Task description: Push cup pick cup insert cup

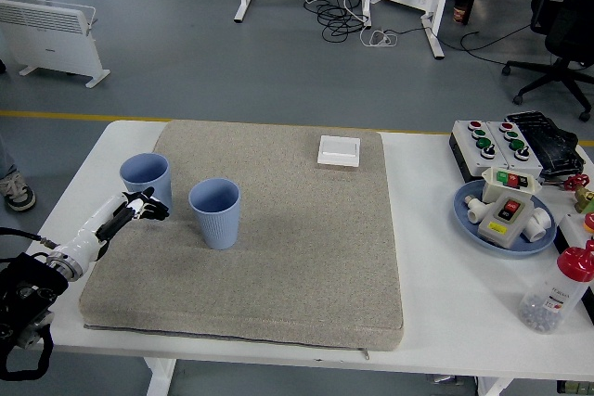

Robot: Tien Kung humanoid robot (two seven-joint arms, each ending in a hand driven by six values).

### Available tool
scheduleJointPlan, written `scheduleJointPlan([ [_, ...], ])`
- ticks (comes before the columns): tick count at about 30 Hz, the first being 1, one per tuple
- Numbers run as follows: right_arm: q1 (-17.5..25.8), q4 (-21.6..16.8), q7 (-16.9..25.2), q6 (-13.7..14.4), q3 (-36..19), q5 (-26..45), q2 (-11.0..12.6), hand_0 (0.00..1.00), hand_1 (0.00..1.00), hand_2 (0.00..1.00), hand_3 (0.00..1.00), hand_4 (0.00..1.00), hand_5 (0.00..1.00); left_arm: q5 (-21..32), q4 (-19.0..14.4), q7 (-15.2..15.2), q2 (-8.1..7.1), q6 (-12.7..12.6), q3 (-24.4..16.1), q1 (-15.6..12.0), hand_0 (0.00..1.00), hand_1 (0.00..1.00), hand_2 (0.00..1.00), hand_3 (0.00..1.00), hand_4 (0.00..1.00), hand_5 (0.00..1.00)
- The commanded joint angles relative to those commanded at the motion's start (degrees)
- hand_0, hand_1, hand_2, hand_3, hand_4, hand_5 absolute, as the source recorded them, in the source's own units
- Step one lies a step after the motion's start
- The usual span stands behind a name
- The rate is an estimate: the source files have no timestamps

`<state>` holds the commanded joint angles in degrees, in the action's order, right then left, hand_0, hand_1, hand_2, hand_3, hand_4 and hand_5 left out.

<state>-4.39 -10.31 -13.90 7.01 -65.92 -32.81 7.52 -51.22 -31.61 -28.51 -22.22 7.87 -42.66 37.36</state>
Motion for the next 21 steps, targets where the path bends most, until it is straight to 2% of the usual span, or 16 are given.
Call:
scheduleJointPlan([
  [6, 0.0, 0.0, 0.0, 0.0, 0.1, 0.2, 0.0, 0.724, 0.648, 0.649, 0.577, 0.126, 0.475, -0.5, -0.8, 0.1, -0.48, 0.0, -1.0, -0.9, 0.814, 0.606, 0.562, 0.501, 0.552, 0.998],
  [7, 0.0, 0.0, 0.0, 0.0, 0.1, 0.2, 0.0, 0.724, 0.648, 0.649, 0.577, 0.126, 0.475, -0.7, -1.1, 0.1, -0.61, 0.0, -1.1, -1.1, 0.791, 0.606, 0.563, 0.501, 0.552, 0.998],
  [12, 0.1, 0.0, 0.0, 0.0, 0.0, 0.1, 0.0, 0.724, 0.648, 0.649, 0.577, 0.126, 0.475, -1.8, -3.5, 0.0, -1.85, -0.3, -3.1, -3.1, 0.791, 0.606, 0.563, 0.501, 0.552, 0.998],
  [13, 0.1, 0.0, 0.0, 0.0, 0.0, 0.1, 0.0, 0.724, 0.647, 0.649, 0.578, 0.127, 0.476, -2.0, -3.9, 0.0, -2.03, -0.4, -3.5, -3.4, 0.723, 0.597, 0.562, 0.500, 0.552, 0.998],
  [16, 0.2, 0.0, 0.0, 0.0, -0.1, 0.2, 0.1, 0.724, 0.647, 0.649, 0.578, 0.127, 0.476, -3.7, -6.7, -0.2, -2.99, -0.8, -6.0, -5.6, 0.723, 0.597, 0.562, 0.500, 0.552, 0.998],
  [18, 0.2, 0.0, 0.1, 0.0, -0.2, 0.1, 0.1, 0.724, 0.647, 0.649, 0.578, 0.127, 0.476, -5.8, -9.5, -0.4, -3.82, -1.4, -9.0, -7.8, 0.723, 0.597, 0.562, 0.500, 0.552, 0.998],
  [19, 0.2, 0.0, 0.1, 0.0, -0.2, 0.1, 0.1, 0.724, 0.648, 0.649, 0.578, 0.127, 0.475, -6.5, -10.9, -0.4, -4.18, -1.5, -10.5, -8.8, 0.577, 0.551, 0.546, 0.499, 0.551, 0.998],
  [21, 0.2, 0.0, 0.1, 0.1, -0.2, 0.3, 0.1, 0.724, 0.648, 0.649, 0.578, 0.127, 0.475, -7.3, -13.2, -0.4, -4.67, -1.7, -12.7, -10.2, 0.577, 0.551, 0.546, 0.499, 0.551, 0.998],
])
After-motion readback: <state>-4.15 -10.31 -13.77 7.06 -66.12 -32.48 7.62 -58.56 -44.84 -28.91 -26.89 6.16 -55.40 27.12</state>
